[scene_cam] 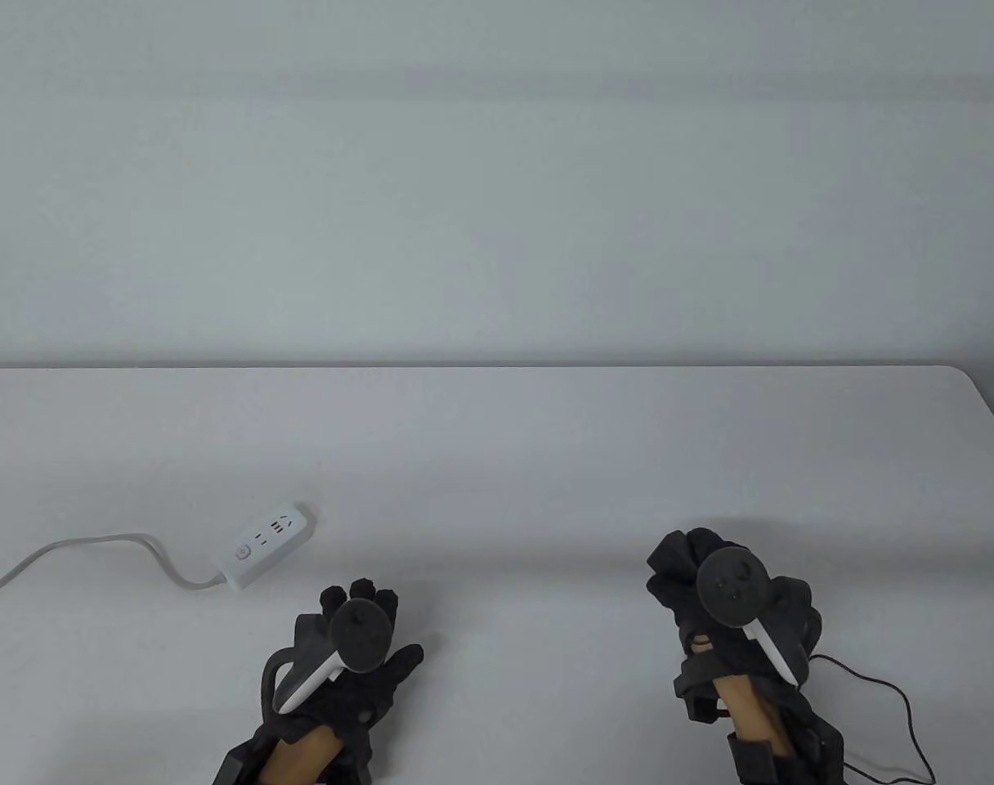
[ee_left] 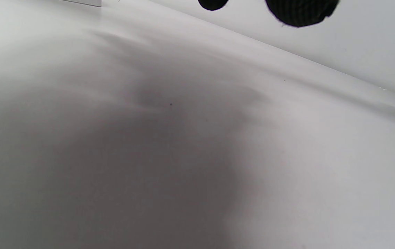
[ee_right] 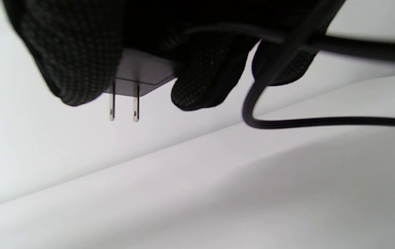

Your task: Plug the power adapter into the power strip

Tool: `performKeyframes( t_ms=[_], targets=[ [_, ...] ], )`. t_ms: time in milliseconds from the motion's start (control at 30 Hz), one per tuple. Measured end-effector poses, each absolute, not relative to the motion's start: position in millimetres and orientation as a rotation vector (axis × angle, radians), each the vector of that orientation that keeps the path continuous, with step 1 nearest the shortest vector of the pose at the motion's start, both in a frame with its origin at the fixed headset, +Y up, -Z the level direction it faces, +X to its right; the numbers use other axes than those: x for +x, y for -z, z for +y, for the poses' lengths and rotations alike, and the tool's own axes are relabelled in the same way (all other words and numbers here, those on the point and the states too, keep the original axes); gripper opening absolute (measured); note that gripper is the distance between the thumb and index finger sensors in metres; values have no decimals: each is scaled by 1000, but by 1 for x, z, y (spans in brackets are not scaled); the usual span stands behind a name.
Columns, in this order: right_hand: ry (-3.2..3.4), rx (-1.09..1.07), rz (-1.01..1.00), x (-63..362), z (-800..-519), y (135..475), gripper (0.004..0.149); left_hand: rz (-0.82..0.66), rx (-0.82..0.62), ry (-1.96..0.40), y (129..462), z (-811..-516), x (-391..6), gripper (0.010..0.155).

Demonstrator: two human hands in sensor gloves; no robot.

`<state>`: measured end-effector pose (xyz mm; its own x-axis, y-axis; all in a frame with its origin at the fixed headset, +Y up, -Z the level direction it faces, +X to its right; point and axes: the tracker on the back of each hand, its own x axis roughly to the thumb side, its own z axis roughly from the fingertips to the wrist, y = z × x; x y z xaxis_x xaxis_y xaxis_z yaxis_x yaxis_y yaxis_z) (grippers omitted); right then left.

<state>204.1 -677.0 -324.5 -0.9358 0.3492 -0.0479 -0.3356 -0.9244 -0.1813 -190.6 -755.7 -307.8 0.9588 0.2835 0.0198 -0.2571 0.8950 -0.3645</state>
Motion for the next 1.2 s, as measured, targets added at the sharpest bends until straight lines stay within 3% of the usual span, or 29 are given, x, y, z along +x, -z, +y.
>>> performKeyframes(
  t_ms=[267, 633, 833, 1200],
  targets=[
    [-2826, 194, -253, 147, -670, 299, 67, -69, -370, -291, 309, -756, -193, 82],
    [-2831, 560, -255, 82, -686, 272, 65, -54, -369, -338, 330, -764, -212, 83],
    [-2841, 656, -199, 62, -693, 264, 64, 66, -373, -328, 364, -778, -248, 86],
    [-2859, 772, -162, 42, -702, 254, 63, 372, -301, -235, 409, -774, -319, 89]
  ],
)
